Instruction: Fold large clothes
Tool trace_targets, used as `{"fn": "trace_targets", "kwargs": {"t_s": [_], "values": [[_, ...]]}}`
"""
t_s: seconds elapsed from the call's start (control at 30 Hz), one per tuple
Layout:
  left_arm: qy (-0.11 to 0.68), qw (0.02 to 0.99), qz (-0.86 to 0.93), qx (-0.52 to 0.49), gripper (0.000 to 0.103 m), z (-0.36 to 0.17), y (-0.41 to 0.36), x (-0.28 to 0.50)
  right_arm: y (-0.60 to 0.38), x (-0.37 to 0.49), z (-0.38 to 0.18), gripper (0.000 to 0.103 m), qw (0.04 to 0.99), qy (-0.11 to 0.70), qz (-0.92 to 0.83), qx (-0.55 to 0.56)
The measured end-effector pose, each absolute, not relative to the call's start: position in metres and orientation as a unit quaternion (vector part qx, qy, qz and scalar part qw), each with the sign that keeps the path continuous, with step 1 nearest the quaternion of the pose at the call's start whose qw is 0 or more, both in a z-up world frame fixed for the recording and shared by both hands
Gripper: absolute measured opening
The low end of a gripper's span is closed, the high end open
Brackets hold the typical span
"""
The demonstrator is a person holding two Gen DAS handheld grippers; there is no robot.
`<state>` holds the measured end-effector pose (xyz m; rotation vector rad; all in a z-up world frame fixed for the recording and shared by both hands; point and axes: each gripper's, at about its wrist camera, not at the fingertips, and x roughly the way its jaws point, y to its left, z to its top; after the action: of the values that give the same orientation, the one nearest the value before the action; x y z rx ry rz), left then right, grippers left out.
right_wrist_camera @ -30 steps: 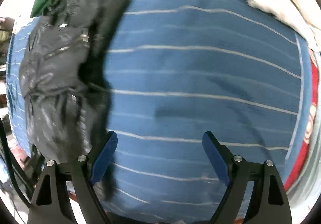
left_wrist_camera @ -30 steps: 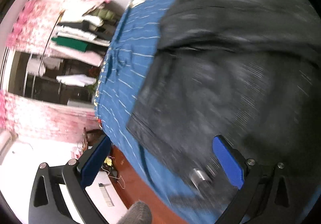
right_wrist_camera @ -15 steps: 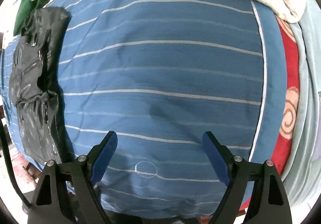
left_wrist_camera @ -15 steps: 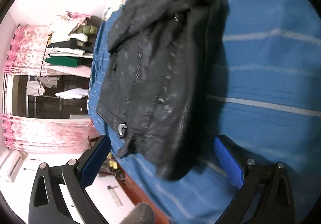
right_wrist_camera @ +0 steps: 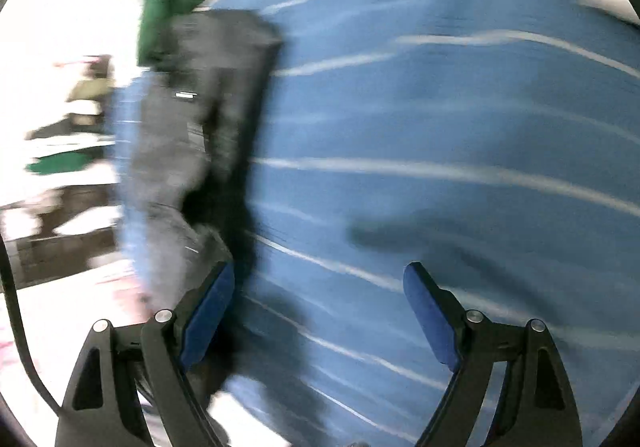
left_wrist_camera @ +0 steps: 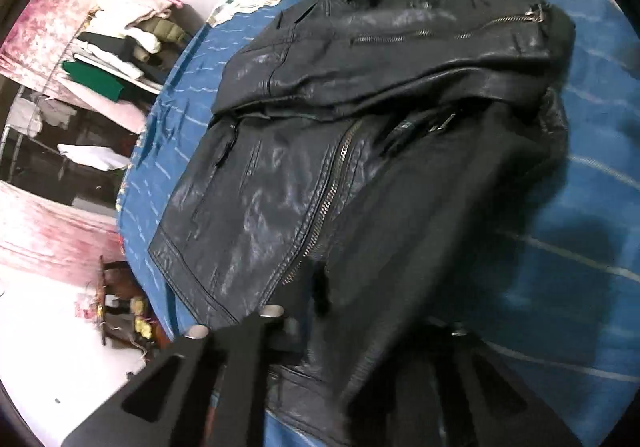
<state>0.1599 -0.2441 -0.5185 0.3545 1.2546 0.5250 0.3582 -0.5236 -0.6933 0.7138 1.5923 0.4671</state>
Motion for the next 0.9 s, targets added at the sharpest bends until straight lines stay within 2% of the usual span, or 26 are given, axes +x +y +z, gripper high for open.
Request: {"fn": "trace_targets", "kwargs": {"t_s": [0.2,0.23,0.27,0.3,0.4,0.63,0.77,0.9], "values": [[0.581,0.771,0.215,0.145,0.011,-0.506,-0.238,0.16,-0.467,0.409,-0.732,0.088,0.557,0.652,0.273,0.436],[0.583,0.772,0.212,0.14,0.011,-0.505,-0.233,0.162,-0.461,0.415,-0.738,0.084,0.549,0.651,0.269,0.451],[0.585,0.773,0.207,0.133,0.011,-0.502,-0.23,0.161,-0.456,0.419,-0.743,0.072,0.542,0.644,0.264,0.471],[0.586,0.775,0.201,0.127,0.011,-0.499,-0.229,0.16,-0.452,0.424,-0.746,0.035,0.538,0.638,0.253,0.49],[0.588,0.782,0.179,0.102,0.011,-0.483,-0.218,0.159,-0.439,0.431,-0.736,0.029,0.545,0.635,0.223,0.5],[0.6,0.789,0.131,0.014,0.014,-0.444,-0.145,0.16,-0.372,0.453,-0.614,0.026,0.62,0.65,0.216,0.382],[0.608,0.785,0.105,-0.05,0.014,-0.43,-0.082,0.173,-0.293,0.476,-0.561,0.026,0.645,0.665,0.215,0.309],[0.602,0.781,0.104,-0.129,0.015,-0.431,-0.014,0.178,-0.2,0.506,-0.544,0.026,0.657,0.689,0.196,0.236]]}}
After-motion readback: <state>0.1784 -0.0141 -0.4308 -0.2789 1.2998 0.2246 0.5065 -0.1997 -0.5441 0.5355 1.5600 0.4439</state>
